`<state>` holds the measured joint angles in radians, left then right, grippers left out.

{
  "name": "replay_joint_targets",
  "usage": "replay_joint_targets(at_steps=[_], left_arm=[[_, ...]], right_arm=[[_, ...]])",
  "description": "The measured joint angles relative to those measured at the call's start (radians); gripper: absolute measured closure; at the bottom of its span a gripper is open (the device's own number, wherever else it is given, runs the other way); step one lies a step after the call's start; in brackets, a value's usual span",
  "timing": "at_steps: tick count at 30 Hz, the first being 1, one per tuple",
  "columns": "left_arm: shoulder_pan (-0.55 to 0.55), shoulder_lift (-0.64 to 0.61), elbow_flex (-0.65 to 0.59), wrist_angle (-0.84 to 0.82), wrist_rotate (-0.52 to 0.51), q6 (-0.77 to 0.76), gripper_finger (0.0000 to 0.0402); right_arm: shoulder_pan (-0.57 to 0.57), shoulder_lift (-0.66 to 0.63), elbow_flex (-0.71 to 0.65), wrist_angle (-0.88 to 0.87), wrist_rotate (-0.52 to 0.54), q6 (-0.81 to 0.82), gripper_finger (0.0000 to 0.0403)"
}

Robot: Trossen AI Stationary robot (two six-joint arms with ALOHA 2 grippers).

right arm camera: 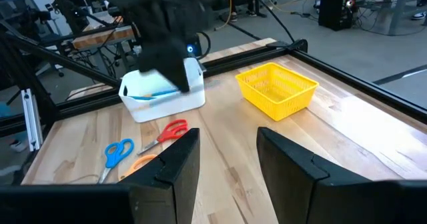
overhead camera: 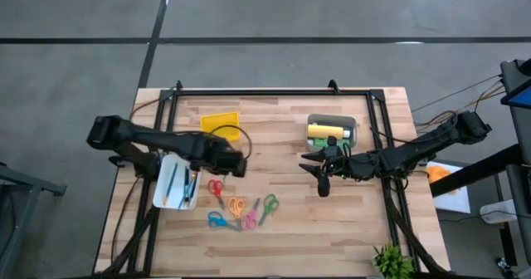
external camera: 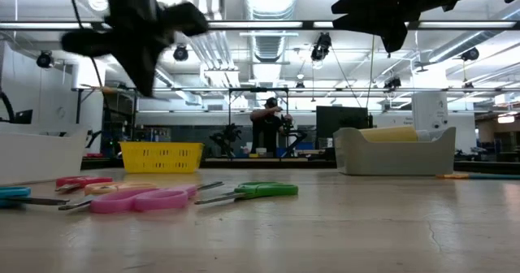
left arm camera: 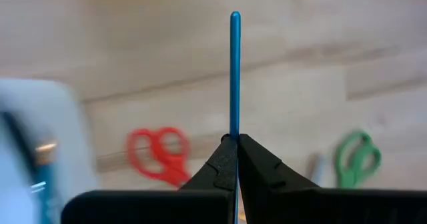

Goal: Pick & Place Paint Supplies
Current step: Put the blue paintbrush into the white bin

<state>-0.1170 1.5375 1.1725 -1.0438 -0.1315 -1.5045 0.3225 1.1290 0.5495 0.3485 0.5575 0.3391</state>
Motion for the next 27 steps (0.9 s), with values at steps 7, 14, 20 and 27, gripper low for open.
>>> replay_joint_targets(at_steps=[7,14,20,27], left_arm=[[-0.122,-0.142,0.0,-0.206,-0.138,-0.198,0.0394],[-0.209,-0.167,0.0,-0.416,-0.146,-0.341,0.0394],[-0.256,-0.16,-0.031,-0.468,-0.138,-0.439,0.0394],[-0.267,-0.16,-0.166,-0.424,-0.033,-0.442,0.0394]], right_arm=[[0.0,0.0,0.0,0.0,0.0,0.0,0.0254],[0.0,0.0,0.0,0.0,0.0,0.0,0.0254],[0.0,0.0,0.0,0.0,0.0,0.0,0.0254],[0.0,0.0,0.0,0.0,0.0,0.0,0.0254]])
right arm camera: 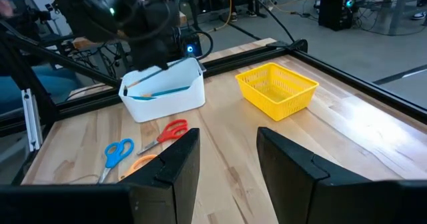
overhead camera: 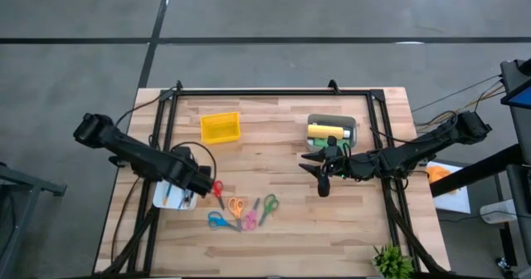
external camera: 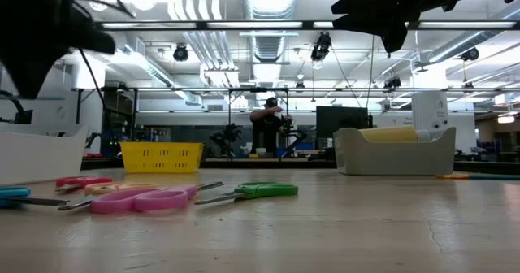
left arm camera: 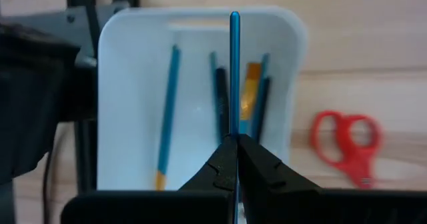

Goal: Pick & Place Paint Supplies
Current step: Put the blue paintbrush into the white bin

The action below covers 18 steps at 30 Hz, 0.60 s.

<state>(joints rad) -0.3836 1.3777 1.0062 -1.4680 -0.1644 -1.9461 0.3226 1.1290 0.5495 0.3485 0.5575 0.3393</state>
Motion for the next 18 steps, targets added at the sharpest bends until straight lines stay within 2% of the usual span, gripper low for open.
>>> replay_joint_targets(at_steps=[4,10,18], left_arm=[[0.0,0.0,-0.07,0.04,0.048,0.008,0.0394],[0.0,0.0,-0.156,0.096,0.06,0.012,0.0394],[0.0,0.0,-0.271,0.263,0.109,0.012,0.0394]], right_arm=[[0.0,0.0,0.0,0.0,0.0,0.0,0.0254],[0.0,0.0,0.0,0.0,0.0,0.0,0.0254],[0.0,0.0,0.0,0.0,0.0,0.0,0.0254]])
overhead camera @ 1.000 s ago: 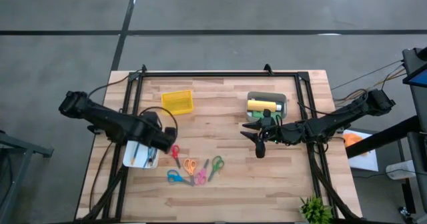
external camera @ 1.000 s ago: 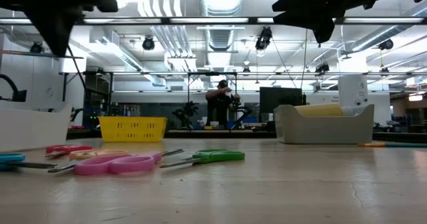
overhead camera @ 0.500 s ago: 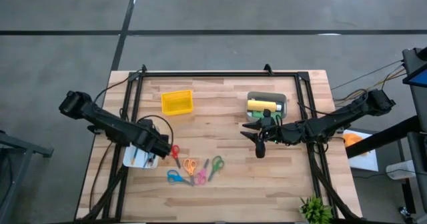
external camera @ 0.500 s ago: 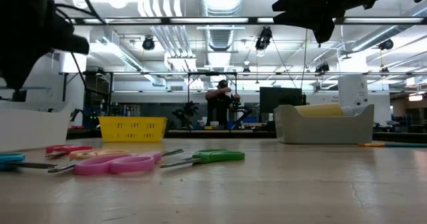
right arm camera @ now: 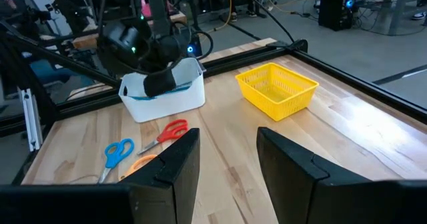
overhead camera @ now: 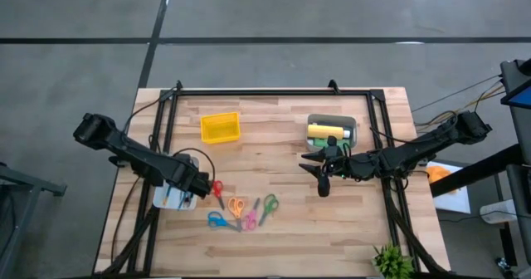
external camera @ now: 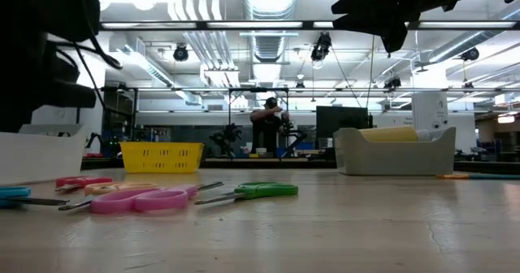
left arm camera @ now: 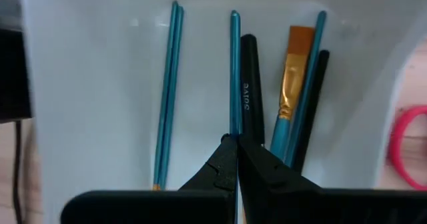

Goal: Pick & Place Paint Supplies
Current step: Put the blue paintbrush into the white bin

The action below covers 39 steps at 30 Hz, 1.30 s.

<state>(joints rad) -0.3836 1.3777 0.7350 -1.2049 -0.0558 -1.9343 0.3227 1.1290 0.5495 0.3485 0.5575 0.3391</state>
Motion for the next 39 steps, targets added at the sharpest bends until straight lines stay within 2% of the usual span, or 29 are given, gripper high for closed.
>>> replay_joint_targets(at_steps=[11,21,31,39], left_arm=[[0.0,0.0,-0.036,0.055,0.012,0.023,0.0392],[0.0,-0.001,-0.035,0.057,0.012,0.023,0.0334],[0.0,-0.002,-0.024,0.057,0.012,0.043,0.0331],[0.0,-0.002,0.098,-0.022,-0.109,0.088,0.0331]], right_arm=[[0.0,0.0,0.0,0.0,0.0,0.0,0.0254],[0.0,0.0,0.0,0.0,0.0,0.0,0.0254],[0.0,0.0,0.0,0.0,0.0,0.0,0.0254],[0.0,0.0,0.0,0.0,0.0,0.0,0.0254]])
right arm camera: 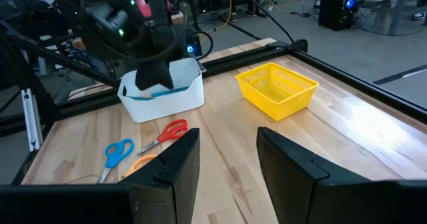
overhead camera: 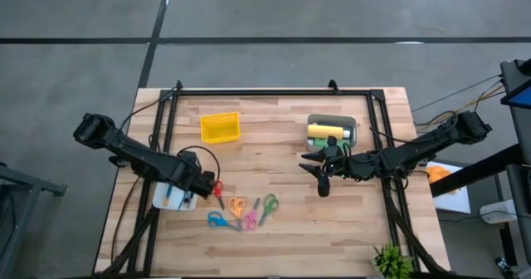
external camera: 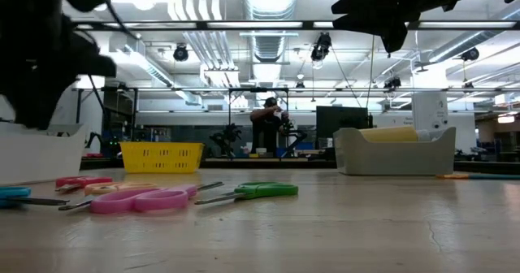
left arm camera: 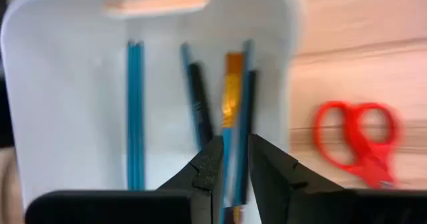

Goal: Pick & Place Paint Supplies
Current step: Put the blue paintbrush into the white bin

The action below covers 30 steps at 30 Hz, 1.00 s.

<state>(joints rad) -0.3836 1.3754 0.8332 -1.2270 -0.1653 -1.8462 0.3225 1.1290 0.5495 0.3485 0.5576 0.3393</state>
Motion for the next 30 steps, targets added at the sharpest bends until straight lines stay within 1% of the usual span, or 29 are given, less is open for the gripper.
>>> replay_joint_targets(at_steps=[2,4,6,8,11,14,16,18,21,24,27,28,30], left_arm=[[0.0,0.0,0.035,-0.004,-0.047,0.044,0.0331],[0.0,0.0,0.068,-0.003,-0.117,0.099,0.0331],[0.0,0.0,0.099,-0.002,-0.212,0.17,0.0331],[0.001,0.0,0.123,0.011,-0.324,0.286,0.0331],[0.001,0.0,0.145,0.085,-0.467,0.458,0.0331],[0.004,0.0,0.151,0.174,-0.56,0.547,0.0331],[0.01,-0.005,0.146,0.244,-0.581,0.608,0.0331],[0.014,-0.01,0.132,0.344,-0.611,0.728,0.0331],[0.014,-0.02,0.092,0.566,-0.654,0.958,0.0331],[0.027,-0.036,0.049,0.765,-0.65,1.139,0.0331],[0.051,-0.063,-0.003,0.916,-0.598,1.275,0.0331],[0.062,-0.076,-0.023,0.968,-0.562,1.316,0.0331],[0.088,-0.105,-0.074,1.087,-0.459,1.411,0.0331]], right_arm=[[0.0,0.0,0.0,0.0,0.0,0.0,0.0254],[0.0,0.0,0.0,0.0,0.0,0.0,0.0254],[0.0,0.0,0.0,0.0,0.0,0.0,0.0254],[0.0,0.0,0.0,0.0,0.0,0.0,0.0254],[0.0,0.0,0.0,0.0,0.0,0.0,0.0254],[0.0,0.0,0.0,0.0,0.0,0.0,0.0254],[0.0,0.0,0.0,0.0,0.0,0.0,0.0254],[0.0,0.0,0.0,0.0,0.0,0.0,0.0254],[0.0,0.0,0.0,0.0,0.0,0.0,0.0254],[0.0,0.0,0.0,0.0,0.0,0.0,0.0254],[0.0,0.0,0.0,0.0,0.0,0.0,0.0254],[0.0,0.0,0.0,0.0,0.0,0.0,0.0254],[0.0,0.0,0.0,0.0,0.0,0.0,0.0254]])
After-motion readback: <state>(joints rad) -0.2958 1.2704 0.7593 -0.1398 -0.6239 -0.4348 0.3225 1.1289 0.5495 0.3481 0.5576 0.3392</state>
